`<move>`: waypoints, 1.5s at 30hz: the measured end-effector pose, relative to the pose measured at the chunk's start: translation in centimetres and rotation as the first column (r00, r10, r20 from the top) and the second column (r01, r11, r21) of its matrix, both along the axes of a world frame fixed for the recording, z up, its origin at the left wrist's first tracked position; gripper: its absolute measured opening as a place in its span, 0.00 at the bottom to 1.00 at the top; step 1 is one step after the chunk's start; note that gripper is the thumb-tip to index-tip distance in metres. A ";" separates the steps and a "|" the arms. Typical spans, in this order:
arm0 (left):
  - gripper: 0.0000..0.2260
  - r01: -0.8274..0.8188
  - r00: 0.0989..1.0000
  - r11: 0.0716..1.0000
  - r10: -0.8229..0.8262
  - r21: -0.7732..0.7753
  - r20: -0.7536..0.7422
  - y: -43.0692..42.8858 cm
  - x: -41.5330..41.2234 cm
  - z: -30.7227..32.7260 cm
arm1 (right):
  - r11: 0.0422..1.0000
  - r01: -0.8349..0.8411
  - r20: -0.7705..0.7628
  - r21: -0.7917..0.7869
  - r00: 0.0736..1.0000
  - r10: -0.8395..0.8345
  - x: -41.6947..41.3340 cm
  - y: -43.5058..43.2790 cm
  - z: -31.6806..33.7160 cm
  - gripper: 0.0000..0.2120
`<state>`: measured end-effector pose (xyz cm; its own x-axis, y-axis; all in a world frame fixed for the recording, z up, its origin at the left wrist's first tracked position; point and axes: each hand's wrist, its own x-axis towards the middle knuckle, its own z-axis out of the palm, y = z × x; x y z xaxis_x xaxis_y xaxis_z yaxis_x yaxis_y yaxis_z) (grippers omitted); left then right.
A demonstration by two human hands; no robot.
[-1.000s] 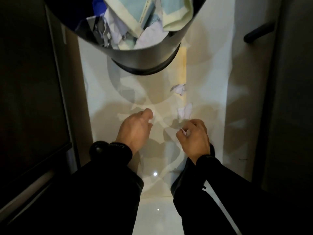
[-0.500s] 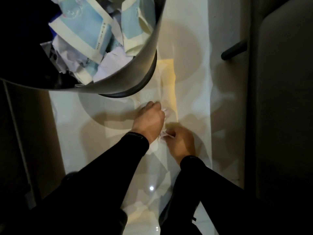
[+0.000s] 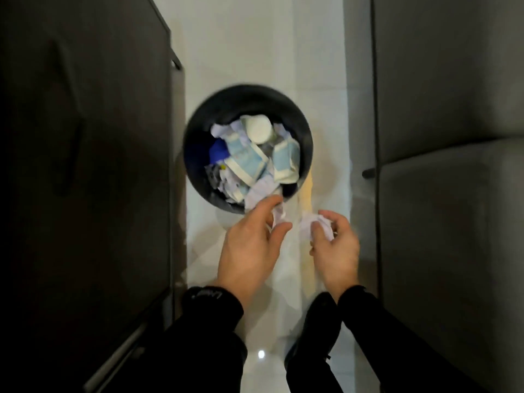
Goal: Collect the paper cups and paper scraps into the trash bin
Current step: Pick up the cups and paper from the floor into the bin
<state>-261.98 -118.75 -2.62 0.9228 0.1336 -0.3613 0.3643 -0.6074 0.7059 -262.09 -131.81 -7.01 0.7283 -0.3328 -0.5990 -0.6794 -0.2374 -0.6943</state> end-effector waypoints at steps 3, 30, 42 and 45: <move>0.12 -0.161 0.987 0.987 0.162 -0.022 0.017 2.1 3.1 3.7 | 0.997 -0.025 0.044 0.077 0.999 0.022 4.0 1.9 4.6 0.06; 0.11 -0.348 0.852 0.935 0.288 -0.062 -0.438 7.6 -6.0 3.8 | 0.926 0.284 -0.551 0.249 0.828 -0.105 5.8 8.9 -0.1 0.13; 0.09 -0.315 0.904 0.948 0.287 -0.039 -0.317 8.2 -2.8 15.1 | 0.954 0.214 -0.481 0.212 0.872 -0.089 3.2 3.1 13.8 0.12; 0.09 -0.295 0.933 0.954 0.275 -0.055 -0.233 8.2 -0.7 21.0 | 0.951 0.204 -0.433 0.233 0.897 -0.086 4.0 1.6 20.5 0.11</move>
